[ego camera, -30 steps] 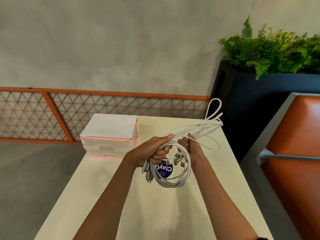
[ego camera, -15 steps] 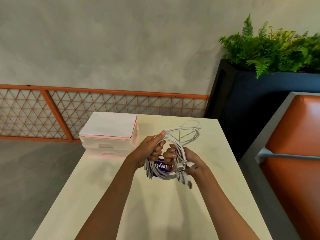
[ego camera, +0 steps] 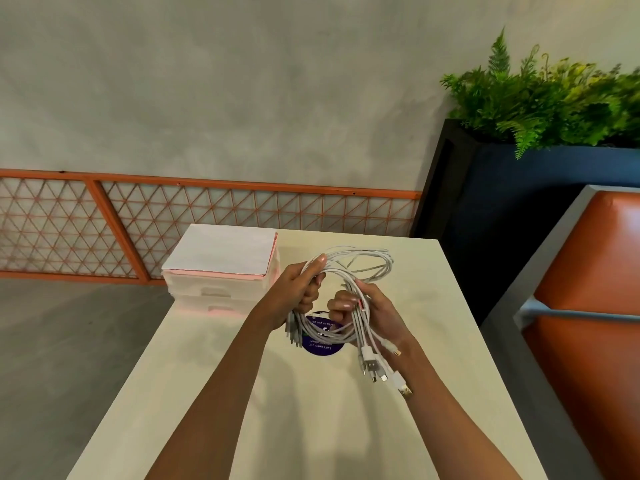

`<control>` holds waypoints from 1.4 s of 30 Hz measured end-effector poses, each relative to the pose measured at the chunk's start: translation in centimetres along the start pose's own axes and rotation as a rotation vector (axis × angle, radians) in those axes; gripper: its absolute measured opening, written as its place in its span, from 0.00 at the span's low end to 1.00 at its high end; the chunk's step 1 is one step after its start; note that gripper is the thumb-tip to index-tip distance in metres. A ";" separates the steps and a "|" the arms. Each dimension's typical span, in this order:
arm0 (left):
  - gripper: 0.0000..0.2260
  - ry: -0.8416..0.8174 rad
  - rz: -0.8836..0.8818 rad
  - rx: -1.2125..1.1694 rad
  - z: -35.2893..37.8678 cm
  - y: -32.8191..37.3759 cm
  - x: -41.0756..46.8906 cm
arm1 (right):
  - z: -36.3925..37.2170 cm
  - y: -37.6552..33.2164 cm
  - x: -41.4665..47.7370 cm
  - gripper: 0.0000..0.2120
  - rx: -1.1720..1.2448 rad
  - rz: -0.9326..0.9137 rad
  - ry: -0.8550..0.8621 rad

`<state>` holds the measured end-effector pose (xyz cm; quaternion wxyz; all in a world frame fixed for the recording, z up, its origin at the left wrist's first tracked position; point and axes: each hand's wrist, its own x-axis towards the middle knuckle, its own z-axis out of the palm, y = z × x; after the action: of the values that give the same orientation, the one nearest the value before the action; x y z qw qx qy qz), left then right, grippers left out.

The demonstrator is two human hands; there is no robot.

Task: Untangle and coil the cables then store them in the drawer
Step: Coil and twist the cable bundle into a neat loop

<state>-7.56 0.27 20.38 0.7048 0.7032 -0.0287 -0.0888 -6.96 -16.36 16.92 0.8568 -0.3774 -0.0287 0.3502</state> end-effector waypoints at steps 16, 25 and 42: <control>0.18 0.219 0.088 0.147 0.0 -0.6 1.0 | -0.9 -1.8 1.8 0.25 -1.163 0.373 0.328; 0.19 0.448 0.071 0.220 -0.3 -2.9 1.9 | 1.9 -1.3 1.4 0.05 -1.805 0.338 0.330; 0.19 0.515 -0.181 0.081 -4.3 -9.5 1.1 | 6.3 -7.3 -0.6 0.14 -0.609 -0.712 0.223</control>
<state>-6.59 4.33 10.75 0.6492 0.7301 0.2110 0.0317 -5.11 -16.22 26.43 0.7717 -0.6132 -0.1654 -0.0321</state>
